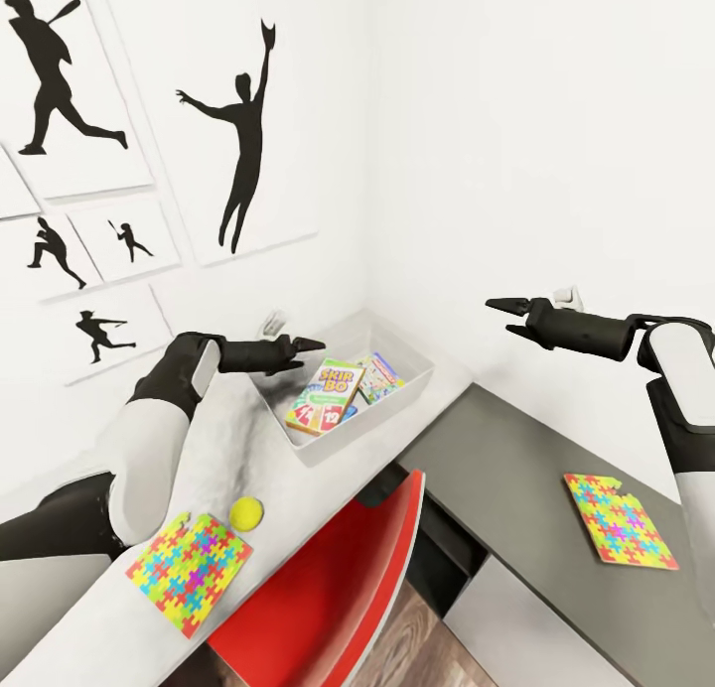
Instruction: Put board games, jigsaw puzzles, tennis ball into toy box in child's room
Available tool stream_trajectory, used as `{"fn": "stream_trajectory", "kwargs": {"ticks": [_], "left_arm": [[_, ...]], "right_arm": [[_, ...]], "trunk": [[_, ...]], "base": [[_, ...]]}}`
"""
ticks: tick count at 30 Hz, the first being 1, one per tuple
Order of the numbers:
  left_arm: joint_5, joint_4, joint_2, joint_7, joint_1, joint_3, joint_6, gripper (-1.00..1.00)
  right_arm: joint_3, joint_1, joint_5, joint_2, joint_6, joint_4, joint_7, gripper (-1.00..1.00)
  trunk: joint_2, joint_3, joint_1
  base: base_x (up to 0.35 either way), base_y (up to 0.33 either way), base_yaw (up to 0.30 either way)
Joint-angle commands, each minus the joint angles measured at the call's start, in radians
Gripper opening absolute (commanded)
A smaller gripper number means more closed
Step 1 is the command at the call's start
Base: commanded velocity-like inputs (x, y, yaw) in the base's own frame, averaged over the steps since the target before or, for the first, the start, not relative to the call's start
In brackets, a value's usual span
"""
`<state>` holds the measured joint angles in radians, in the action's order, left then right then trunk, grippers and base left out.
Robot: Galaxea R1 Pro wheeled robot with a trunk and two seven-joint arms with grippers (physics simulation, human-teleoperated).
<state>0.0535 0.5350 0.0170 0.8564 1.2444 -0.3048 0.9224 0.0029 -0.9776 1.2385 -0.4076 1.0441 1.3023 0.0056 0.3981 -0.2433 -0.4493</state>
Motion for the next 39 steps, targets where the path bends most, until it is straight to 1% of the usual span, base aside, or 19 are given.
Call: {"fn": "stream_trajectory", "kwargs": {"ticks": [1, 5, 7, 9, 15, 18, 21, 26, 39], "left_arm": [[0.004, 0.0, 0.0, 0.005, 0.001, -0.01, 0.008, 1.0], [-0.026, 0.0, -0.005, 0.004, 0.0, -0.053, 0.027, 1.0], [-0.035, 0.0, -0.009, 0.005, 0.0, -0.067, 0.031, 1.0], [-0.039, 0.0, -0.015, 0.005, -0.001, -0.073, 0.035, 1.0], [-0.044, 0.0, -0.032, 0.02, -0.002, -0.082, 0.069, 1.0], [-0.044, 0.0, -0.047, 0.057, -0.002, -0.085, 0.082, 1.0], [-0.043, 0.0, -0.054, 0.09, -0.002, -0.086, 0.086, 1.0], [-0.043, 0.0, -0.056, 0.108, -0.004, -0.083, 0.088, 1.0], [-0.041, 0.001, -0.057, 0.11, -0.009, -0.081, 0.087, 1.0]], "right_arm": [[0.001, -0.001, -0.001, -0.001, 0.003, 0.0, 0.001, 1.0], [0.001, -0.001, -0.001, 0.0, 0.003, 0.0, 0.001, 1.0], [0.001, -0.001, -0.001, 0.001, 0.003, 0.0, 0.001, 1.0], [0.0, -0.001, -0.001, 0.0, 0.003, 0.0, 0.001, 1.0], [0.0, 0.001, -0.001, -0.001, 0.003, 0.0, 0.001, 1.0], [0.0, 0.006, -0.001, -0.001, 0.003, 0.0, 0.001, 1.0], [0.001, 0.009, -0.001, 0.0, 0.003, -0.001, 0.001, 1.0], [0.0, 0.01, -0.001, 0.002, 0.003, 0.0, 0.001, 1.0], [0.001, 0.01, -0.001, 0.006, 0.003, -0.001, 0.001, 1.0]], "trunk": [[0.002, 0.0, -0.001], [0.002, 0.006, -0.001], [0.002, 0.01, -0.001], [0.002, 0.013, -0.001], [0.002, 0.023, -0.001], [0.002, 0.028, -0.001], [0.002, 0.033, -0.001], [0.002, 0.041, -0.001], [0.002, 0.063, -0.001]], "base": [[0.0, 0.0, 0.0], [0.0, 0.0, 0.0], [0.0, 0.0, 0.0], [0.0, 0.0, 0.0], [0.0, 0.0, 0.0], [0.0, 0.0, 0.0], [0.0, 0.0, 0.0], [0.0, 0.0, 0.0], [0.0, 0.0, 0.0]]}}
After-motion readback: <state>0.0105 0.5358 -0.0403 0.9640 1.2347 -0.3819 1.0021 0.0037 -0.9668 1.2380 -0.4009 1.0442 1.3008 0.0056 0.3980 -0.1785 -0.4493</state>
